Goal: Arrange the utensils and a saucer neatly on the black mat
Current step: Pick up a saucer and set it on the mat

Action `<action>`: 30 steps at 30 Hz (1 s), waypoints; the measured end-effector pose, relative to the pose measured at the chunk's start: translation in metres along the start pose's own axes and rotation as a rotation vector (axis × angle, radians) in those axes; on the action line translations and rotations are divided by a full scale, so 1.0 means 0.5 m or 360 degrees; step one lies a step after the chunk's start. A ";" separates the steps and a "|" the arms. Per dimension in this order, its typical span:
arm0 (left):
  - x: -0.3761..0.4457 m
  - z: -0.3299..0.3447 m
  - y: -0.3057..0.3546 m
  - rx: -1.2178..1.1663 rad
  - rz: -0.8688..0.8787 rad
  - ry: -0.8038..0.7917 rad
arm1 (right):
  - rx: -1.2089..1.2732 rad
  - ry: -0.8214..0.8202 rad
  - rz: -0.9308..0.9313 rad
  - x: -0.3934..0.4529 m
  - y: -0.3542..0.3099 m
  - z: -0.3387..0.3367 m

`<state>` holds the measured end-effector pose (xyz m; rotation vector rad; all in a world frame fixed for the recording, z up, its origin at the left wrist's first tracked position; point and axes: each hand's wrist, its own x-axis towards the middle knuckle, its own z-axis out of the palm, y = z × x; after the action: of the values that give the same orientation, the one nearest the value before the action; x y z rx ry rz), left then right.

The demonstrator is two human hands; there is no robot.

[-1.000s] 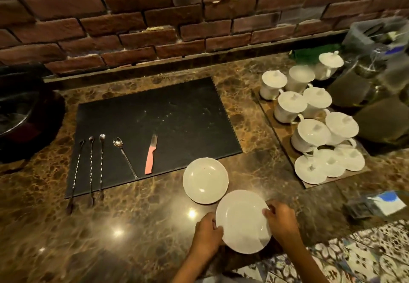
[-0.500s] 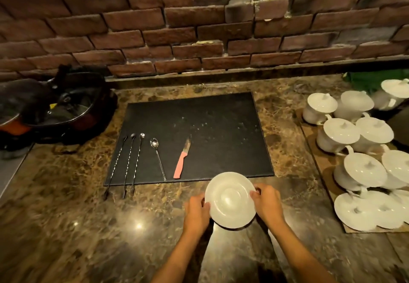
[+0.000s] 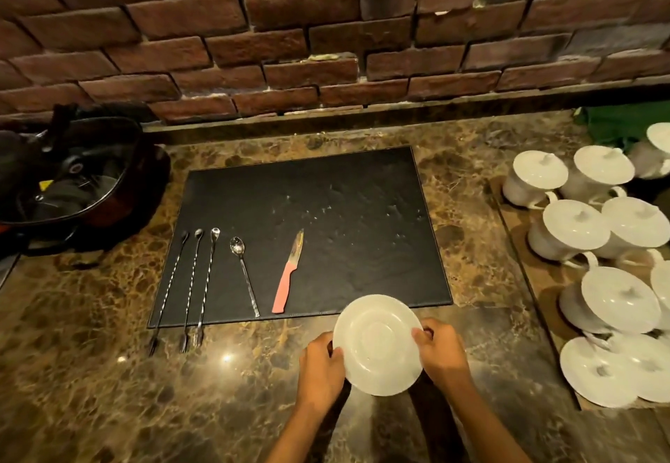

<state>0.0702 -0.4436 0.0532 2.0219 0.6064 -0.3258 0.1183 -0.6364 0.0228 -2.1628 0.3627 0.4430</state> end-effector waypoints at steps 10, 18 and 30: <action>0.185 0.013 0.174 0.0069 0.0105 -0.0009 | 0.0193 0.0264 -0.0086 0.178 -0.089 -0.078; 0.234 0.015 0.172 -0.0005 0.0042 -0.0143 | 0.0072 0.0301 -0.0018 0.218 -0.091 -0.067; 0.149 -0.378 -0.149 -0.0087 -0.0037 0.0938 | 0.0594 0.0400 0.0553 -0.021 -0.142 0.056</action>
<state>0.0892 -0.2279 0.0585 2.0557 0.9847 0.2875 0.1329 -0.5720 0.0622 -1.7928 0.8971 0.2653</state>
